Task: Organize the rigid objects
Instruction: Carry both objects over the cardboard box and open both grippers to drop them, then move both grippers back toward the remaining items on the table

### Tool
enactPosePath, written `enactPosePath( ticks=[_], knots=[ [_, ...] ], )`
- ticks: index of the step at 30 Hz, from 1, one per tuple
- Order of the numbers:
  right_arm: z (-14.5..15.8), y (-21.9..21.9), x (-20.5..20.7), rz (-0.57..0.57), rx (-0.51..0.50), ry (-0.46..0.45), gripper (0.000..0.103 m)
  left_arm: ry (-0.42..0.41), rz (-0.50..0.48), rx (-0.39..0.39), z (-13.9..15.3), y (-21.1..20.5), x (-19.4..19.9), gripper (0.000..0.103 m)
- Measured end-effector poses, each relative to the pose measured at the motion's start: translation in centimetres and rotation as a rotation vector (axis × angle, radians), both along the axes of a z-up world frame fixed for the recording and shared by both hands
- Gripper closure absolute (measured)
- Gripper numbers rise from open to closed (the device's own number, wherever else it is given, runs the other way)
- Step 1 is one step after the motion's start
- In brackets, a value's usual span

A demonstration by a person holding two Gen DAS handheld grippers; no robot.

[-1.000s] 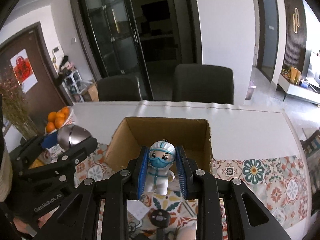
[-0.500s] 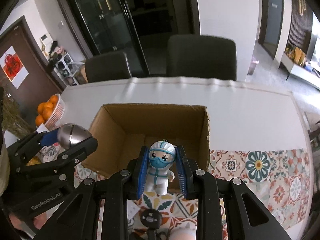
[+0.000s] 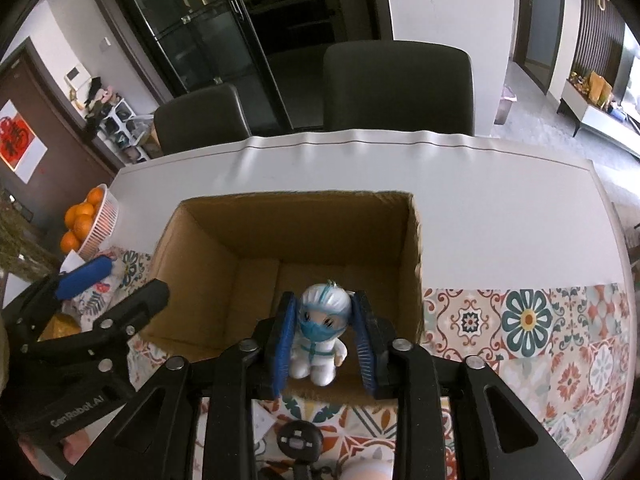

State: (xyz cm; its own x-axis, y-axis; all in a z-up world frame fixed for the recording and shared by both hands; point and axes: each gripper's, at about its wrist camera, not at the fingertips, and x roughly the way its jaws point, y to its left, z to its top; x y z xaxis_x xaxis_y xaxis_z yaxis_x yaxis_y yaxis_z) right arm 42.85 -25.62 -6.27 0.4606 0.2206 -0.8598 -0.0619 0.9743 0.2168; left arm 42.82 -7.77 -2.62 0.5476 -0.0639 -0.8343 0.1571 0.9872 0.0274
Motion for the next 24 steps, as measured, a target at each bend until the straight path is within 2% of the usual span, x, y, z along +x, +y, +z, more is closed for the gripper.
enactPosePath(
  ticks=[1, 2, 7, 12, 18, 24],
  knots=[
    [0.1, 0.0, 0.0, -0.007, -0.006, -0.003, 0.051, -0.020, 0.010, 0.011, 0.4, 0.1, -0.4, 0.017],
    [0.3, 0.0, -0.2, -0.016, -0.017, -0.010, 0.048, -0.034, 0.019, 0.023, 0.6, 0.3, -0.6, 0.016],
    [1.5, -0.3, -1.8, -0.047, -0.047, -0.045, 0.046, -0.108, 0.059, 0.059, 2.1, 0.8, -2.3, 0.007],
    [3.1, -0.6, -4.0, -0.079, -0.080, -0.099, 0.037, -0.166, 0.088, 0.063, 3.3, 1.1, -4.3, 0.001],
    [5.2, -1.1, -7.5, -0.117, -0.133, -0.183, 0.027, -0.223, 0.094, 0.079, 4.2, 0.9, -7.0, 0.000],
    [5.8, -1.7, -10.9, -0.129, -0.152, -0.226, 0.024, -0.251, 0.073, 0.070, 4.3, 0.4, -10.1, 0.000]
  ],
)
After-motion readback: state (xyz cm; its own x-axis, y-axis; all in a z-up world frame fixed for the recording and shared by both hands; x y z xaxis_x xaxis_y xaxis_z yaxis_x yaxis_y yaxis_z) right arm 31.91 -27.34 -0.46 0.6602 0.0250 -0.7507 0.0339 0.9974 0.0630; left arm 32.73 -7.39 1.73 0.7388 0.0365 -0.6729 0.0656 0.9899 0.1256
